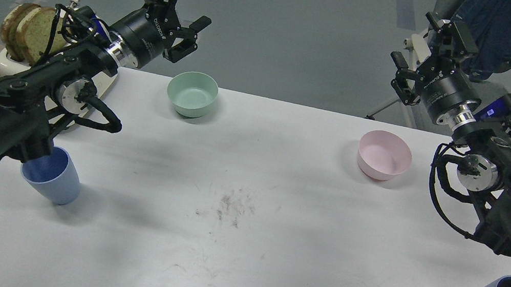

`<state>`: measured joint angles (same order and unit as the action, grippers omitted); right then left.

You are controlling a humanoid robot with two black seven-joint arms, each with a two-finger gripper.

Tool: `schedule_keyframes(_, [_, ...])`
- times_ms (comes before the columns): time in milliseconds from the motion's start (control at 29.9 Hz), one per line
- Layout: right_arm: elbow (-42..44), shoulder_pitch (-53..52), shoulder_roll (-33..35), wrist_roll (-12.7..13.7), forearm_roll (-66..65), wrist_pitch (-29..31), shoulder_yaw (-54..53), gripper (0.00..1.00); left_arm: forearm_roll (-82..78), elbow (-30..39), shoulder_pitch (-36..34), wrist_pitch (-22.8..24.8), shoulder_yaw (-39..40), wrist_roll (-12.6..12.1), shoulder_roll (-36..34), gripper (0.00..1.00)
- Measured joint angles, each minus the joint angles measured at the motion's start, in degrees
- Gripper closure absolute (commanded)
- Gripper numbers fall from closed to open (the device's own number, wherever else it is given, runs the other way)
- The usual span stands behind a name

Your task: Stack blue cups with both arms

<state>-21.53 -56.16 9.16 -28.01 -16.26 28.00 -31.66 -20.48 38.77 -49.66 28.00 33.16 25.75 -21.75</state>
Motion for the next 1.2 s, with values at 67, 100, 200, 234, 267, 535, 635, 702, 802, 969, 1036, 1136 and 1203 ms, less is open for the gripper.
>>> schedule_keyframes(67, [0.00, 0.00, 0.00, 0.00, 0.00, 0.00, 0.01, 0.00, 0.00, 0.08, 0.00, 0.00, -0.02, 0.00, 0.01, 0.02])
schedule_keyframes(100, [0.00, 0.00, 0.00, 0.00, 0.00, 0.00, 0.01, 0.00, -0.05, 0.19, -0.07, 0.00, -0.05, 0.00, -0.01, 0.02])
schedule_keyframes(200, [-0.05, -0.02, 0.03, 0.00, 0.00, 0.00, -0.01, 0.00, -0.73, 1.87, -0.47, 0.00, -0.38, 0.25, -1.07, 0.02])
schedule_keyframes(234, [-0.08, -0.09, 0.05, 0.00, 0.00, 0.00, -0.01, 0.00, -1.20, 2.88, -0.60, 0.01, -0.51, 0.34, -1.85, 0.02])
schedule_keyframes(267, [-0.08, -0.17, 0.09, 0.00, 0.00, 0.00, -0.02, 0.00, -2.10, 4.26, -0.81, 0.02, -0.58, 0.43, -3.04, 0.02])
schedule_keyframes(535, [-0.27, -0.24, 0.71, 0.04, 0.00, 0.00, 0.00, 0.00, -25.17, 26.44, -0.92, 0.03, -0.13, 1.73, -23.53, 0.03])
schedule_keyframes(635, [-0.40, -0.23, 1.04, 0.03, 0.00, -0.01, 0.02, 0.00, -37.77, 34.97, -0.24, 0.02, -0.68, 2.19, -33.17, 0.03])
schedule_keyframes(702, [-0.55, -0.20, 1.10, 0.03, 0.00, -0.01, 0.02, 0.00, -45.82, 38.98, 0.83, 0.01, -1.04, 2.27, -38.67, 0.03])
schedule_keyframes(802, [-0.62, -0.18, 1.12, 0.03, 0.00, -0.01, 0.03, 0.00, -57.64, 42.79, 4.62, -0.92, -1.32, 2.28, -46.04, 0.03])
schedule_keyframes(969, [-0.63, -0.04, 1.17, 0.01, -0.06, -0.02, 0.03, 0.00, -69.63, 43.88, 11.17, -7.78, -2.72, 2.27, -53.93, 0.03])
schedule_keyframes(1036, [-0.63, -0.02, 1.17, 0.01, -0.08, -0.02, 0.03, 0.00, -71.33, 43.65, 13.03, -10.31, -4.32, 2.27, -55.96, 0.03])
schedule_keyframes(1136, [-0.65, 0.00, 0.96, 0.01, -0.09, -0.02, 0.08, 0.00, -71.85, 43.37, 14.20, -12.45, -8.54, 2.27, -57.80, 0.03])
schedule_keyframes(1203, [-0.70, 0.00, 0.84, 0.01, -0.09, -0.02, 0.09, 0.00, -71.84, 42.86, 14.39, -13.53, -11.72, 2.25, -58.15, 0.03])
